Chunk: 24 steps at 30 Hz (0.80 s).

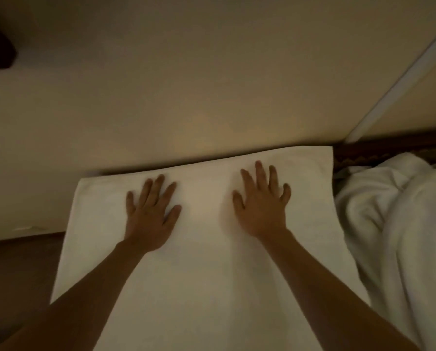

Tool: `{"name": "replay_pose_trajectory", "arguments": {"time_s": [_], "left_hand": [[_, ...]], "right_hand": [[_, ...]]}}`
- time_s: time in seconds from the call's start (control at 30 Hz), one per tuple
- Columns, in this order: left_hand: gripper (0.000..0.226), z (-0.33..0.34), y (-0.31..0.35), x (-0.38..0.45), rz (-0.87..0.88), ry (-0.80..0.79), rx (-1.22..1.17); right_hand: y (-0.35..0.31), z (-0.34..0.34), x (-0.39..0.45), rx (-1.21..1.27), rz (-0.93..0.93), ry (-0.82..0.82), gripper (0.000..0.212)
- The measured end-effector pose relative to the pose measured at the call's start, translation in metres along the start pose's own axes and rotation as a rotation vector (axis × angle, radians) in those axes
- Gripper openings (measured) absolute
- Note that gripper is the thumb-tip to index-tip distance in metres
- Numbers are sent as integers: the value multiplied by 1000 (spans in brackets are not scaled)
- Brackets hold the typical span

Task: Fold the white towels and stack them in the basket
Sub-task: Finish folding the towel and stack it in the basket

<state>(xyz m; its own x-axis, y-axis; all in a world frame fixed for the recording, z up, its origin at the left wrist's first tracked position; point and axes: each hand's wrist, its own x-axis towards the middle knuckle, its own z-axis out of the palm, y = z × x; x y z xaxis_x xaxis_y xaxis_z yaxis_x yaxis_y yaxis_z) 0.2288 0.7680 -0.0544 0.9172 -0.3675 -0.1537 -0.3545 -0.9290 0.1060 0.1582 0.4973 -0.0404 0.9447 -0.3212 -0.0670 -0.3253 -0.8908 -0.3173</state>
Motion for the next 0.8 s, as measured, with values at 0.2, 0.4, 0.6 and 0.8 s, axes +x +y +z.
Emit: {"name": "replay_pose_trajectory", "arguments": {"time_s": [0.2,0.4,0.6,0.8], "left_hand": [[72,-15,-109,6,-248,3,31],[52,-23,-158,20,-255,290,-462],[65,-37,-199,-15,-578,69,-775],[40,-60,-221,-23,-494,-37,-803]], "right_hand": [[-20,25,-15,-107,13,-74,64],[-119,30,-65,-43,153,74,53],[-317,63,-175,117,2,-176,42],[-410,104,-236,30,161,-379,63]]}}
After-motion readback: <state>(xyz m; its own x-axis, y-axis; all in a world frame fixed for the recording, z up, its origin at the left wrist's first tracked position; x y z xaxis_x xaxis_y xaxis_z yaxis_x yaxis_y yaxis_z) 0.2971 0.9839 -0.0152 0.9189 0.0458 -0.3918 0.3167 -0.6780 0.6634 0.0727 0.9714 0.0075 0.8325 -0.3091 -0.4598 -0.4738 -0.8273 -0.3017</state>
